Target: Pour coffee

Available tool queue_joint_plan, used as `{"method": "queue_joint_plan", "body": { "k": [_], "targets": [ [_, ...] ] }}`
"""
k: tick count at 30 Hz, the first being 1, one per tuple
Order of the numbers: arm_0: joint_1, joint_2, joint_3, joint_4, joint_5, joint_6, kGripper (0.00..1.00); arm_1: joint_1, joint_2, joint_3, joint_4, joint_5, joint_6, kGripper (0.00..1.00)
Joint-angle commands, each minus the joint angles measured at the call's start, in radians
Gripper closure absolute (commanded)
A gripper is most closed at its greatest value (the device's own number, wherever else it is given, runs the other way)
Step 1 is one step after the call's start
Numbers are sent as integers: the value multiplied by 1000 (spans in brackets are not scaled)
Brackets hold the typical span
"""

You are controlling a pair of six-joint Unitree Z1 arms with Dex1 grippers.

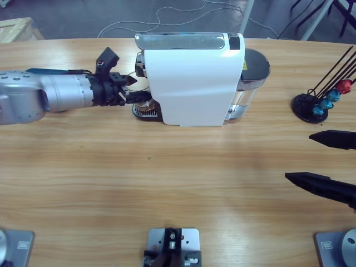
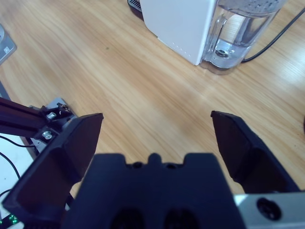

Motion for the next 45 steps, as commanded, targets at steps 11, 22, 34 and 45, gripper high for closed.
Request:
{"method": "queue_joint_plan", "body": {
  "k": [11, 22, 34, 45],
  "targets": [
    [196, -360, 247, 75, 240, -116, 575, 9, 4, 39, -15, 9, 13, 0],
    [444, -241, 263, 24, 386, -203, 576, 9, 6, 38, -17, 15, 13, 0],
    [533, -52, 232, -77, 399, -206, 575, 9, -5, 38, -12, 15, 14, 0],
    [553, 15, 189, -77, 399, -207, 224, 9, -9, 35, -4, 15, 16, 0]
  ]
}}
